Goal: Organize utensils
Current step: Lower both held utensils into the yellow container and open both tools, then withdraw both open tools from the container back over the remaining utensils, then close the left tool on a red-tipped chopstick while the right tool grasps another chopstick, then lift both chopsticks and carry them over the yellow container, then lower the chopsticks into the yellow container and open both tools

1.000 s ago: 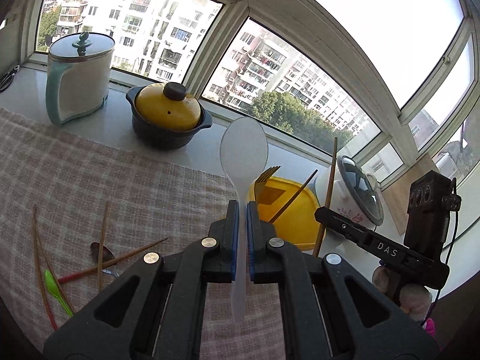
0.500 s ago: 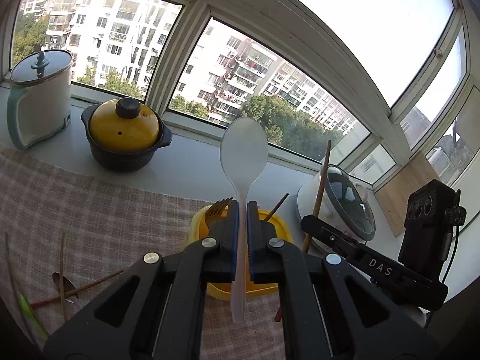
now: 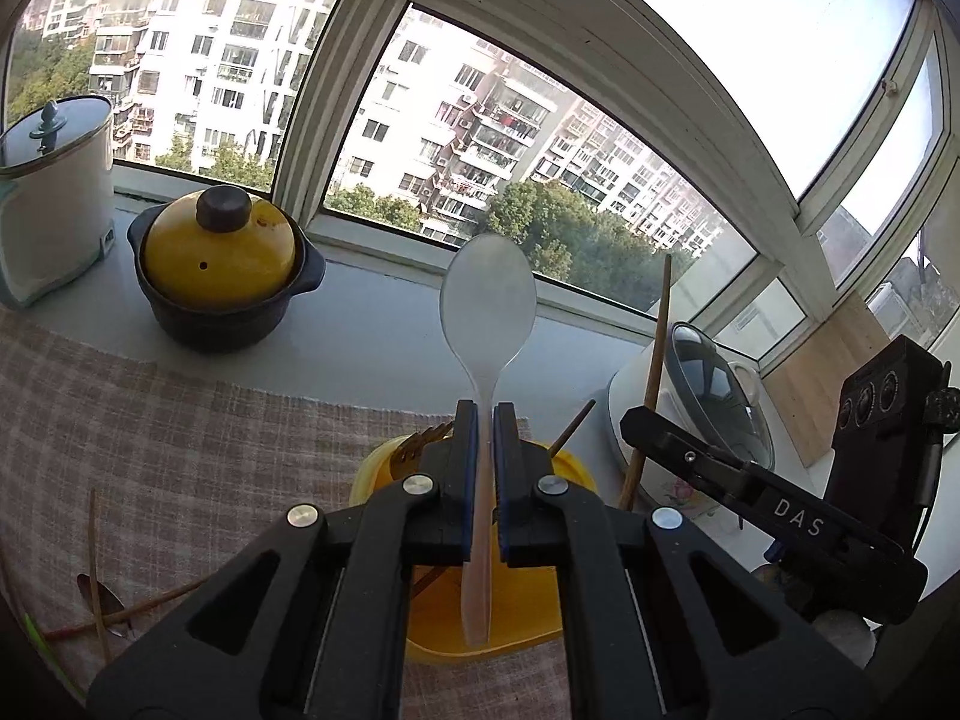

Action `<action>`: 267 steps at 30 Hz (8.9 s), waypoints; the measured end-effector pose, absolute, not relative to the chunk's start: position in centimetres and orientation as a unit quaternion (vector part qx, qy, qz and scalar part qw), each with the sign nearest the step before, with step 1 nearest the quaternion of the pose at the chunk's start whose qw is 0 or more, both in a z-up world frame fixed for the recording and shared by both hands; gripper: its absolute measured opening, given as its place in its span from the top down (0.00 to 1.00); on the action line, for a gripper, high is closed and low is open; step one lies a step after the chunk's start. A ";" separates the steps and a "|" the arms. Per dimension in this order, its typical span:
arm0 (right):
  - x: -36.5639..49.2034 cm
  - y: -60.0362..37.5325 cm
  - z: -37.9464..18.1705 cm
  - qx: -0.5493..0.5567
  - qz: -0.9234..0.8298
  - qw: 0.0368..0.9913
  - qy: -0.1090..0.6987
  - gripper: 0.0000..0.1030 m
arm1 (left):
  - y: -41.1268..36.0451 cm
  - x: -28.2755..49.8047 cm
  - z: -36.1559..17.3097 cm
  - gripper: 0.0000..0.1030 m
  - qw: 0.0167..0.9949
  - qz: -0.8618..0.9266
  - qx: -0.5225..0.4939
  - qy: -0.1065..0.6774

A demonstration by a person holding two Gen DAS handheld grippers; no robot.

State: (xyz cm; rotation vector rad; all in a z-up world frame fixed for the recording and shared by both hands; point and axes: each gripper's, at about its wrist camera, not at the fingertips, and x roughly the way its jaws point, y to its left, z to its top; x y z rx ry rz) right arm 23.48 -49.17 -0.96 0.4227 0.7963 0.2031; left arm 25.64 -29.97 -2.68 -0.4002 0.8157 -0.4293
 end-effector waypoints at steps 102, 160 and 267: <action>16.7 -30.0 -5.9 0.038 0.191 0.886 0.420 0.02 | -3.0 11.8 -11.8 0.52 0.849 -0.010 -0.148 0.506; 22.3 -16.7 -20.0 0.049 0.256 0.722 0.642 0.82 | 0.9 16.8 -19.8 0.95 0.797 -0.006 -0.175 0.579; 24.1 -47.5 -1.2 0.149 0.103 0.905 0.385 0.96 | -31.8 26.7 -0.8 0.96 0.907 -0.197 -0.134 0.347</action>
